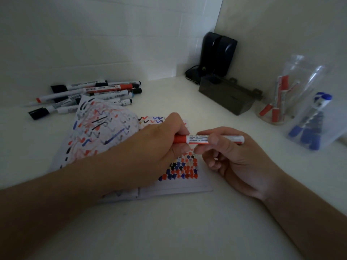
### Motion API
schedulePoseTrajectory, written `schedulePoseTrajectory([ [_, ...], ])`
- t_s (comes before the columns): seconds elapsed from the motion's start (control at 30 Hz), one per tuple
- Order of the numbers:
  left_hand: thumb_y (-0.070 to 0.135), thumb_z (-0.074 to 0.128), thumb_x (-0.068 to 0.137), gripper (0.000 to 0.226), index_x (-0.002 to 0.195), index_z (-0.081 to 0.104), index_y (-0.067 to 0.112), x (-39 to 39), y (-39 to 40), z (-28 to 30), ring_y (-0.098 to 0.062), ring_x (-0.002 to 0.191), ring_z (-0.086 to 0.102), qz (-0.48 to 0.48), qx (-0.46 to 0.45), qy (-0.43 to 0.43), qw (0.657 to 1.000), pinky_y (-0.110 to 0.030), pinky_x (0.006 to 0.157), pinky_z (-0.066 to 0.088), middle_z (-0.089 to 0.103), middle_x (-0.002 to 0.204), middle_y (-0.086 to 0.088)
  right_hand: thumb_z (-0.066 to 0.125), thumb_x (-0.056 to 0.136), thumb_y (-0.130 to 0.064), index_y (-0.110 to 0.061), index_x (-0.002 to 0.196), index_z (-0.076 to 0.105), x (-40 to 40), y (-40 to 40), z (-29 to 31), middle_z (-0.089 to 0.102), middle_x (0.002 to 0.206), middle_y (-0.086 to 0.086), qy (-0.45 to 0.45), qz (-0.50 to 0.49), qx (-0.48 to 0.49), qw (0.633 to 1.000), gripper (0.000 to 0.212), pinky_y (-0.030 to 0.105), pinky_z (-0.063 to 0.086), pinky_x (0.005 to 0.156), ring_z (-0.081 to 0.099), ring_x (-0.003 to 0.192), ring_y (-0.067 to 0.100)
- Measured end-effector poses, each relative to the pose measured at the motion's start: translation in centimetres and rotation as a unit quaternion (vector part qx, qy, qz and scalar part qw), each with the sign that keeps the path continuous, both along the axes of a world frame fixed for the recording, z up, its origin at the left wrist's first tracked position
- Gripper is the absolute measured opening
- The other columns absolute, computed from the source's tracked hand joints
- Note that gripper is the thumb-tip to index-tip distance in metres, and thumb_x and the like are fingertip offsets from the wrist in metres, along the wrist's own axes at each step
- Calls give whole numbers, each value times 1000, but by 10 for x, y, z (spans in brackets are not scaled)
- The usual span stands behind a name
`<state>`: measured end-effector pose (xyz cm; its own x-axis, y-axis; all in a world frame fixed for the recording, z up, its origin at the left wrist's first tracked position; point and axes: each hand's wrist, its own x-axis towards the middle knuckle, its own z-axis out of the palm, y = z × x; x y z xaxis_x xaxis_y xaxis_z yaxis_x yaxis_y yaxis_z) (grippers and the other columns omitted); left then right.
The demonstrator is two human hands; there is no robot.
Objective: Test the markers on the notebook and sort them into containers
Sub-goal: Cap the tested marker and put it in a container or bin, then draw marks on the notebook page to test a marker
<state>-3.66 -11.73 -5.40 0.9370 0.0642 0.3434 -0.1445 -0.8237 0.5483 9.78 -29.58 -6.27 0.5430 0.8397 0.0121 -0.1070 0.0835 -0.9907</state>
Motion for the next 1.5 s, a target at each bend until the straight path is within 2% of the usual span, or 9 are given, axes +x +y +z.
schedulePoseTrajectory([
  [0.3, 71, 33, 93, 38, 96, 51, 37, 11, 12, 0, -8, 71, 53, 2, -132, 146, 980, -39, 74, 50, 60, 83, 3, 68, 95, -22, -8, 92, 73, -3, 3, -3, 72, 83, 14, -22, -27, 4, 999, 15, 25, 36, 52, 51, 58, 18],
  [0.47, 54, 43, 104, 20, 94, 55, 41, 46, -18, 32, 2, 73, 65, -1, -35, 275, 961, -24, 74, 54, 71, 84, 24, 68, 97, -14, -10, 92, 69, 13, -7, 10, 59, 69, 8, -46, -128, 4, 991, 7, 23, 40, 50, 53, 56, 14],
  [0.67, 43, 51, 105, 22, 103, 69, 31, 123, -77, 87, -7, 79, 65, -39, -140, 101, 984, -25, 70, 49, 74, 92, 6, 72, 94, -11, -9, 92, 71, 70, -46, 95, 68, 68, 5, -205, -315, 43, 925, 3, 27, 52, 57, 61, 57, 12],
  [0.8, 30, 56, 105, 20, 122, 58, 41, 158, -106, 109, -9, 84, 63, -61, -298, 58, 951, -15, 64, 50, 67, 101, 10, 73, 92, -16, -24, 114, 61, 134, -78, 161, 73, 92, 9, -326, -473, 67, 816, 27, 35, 60, 62, 70, 63, 17],
  [1.0, 36, 60, 99, 27, 125, 66, 37, 158, -78, 65, 1, 101, 62, -2, -76, 119, 990, -21, 82, 55, 66, 119, 17, 59, 99, -25, -35, 134, 49, 212, -85, 167, 71, 96, 3, -446, -487, -141, 738, 38, 29, 56, 62, 68, 73, 13],
  [1.1, 39, 59, 100, 30, 130, 60, 41, 147, -51, 43, -2, 111, 57, 26, 18, 153, 988, -25, 95, 48, 59, 129, 15, 57, 100, -32, -31, 138, 53, 228, -75, 142, 71, 115, 9, -482, -391, -299, 724, 38, 38, 58, 86, 69, 94, 27],
  [1.27, 45, 53, 101, 33, 133, 50, 49, 116, 1, 22, -6, 114, 52, 82, 106, 165, 977, -31, 98, 46, 52, 128, 14, 54, 97, -19, -21, 128, 68, 216, -63, 143, 71, 117, 12, -552, -424, -295, 654, 34, 37, 48, 101, 65, 107, 29],
  [1.37, 47, 49, 100, 32, 132, 46, 50, 92, 32, 16, -13, 116, 53, 131, 161, 176, 962, -38, 98, 49, 50, 123, 11, 61, 90, -13, -22, 110, 73, 167, -34, 136, 65, 98, 2, -593, -415, -187, 665, 25, 26, 42, 86, 61, 90, 21],
  [1.5, 45, 48, 101, 28, 129, 47, 46, 58, 71, 5, -21, 116, 54, 218, 180, 154, 947, -37, 91, 49, 51, 116, 5, 68, 90, -18, -37, 101, 71, 70, 31, 89, 63, 84, -15, -536, -233, -115, 803, 22, 15, 44, 68, 56, 68, 4],
])
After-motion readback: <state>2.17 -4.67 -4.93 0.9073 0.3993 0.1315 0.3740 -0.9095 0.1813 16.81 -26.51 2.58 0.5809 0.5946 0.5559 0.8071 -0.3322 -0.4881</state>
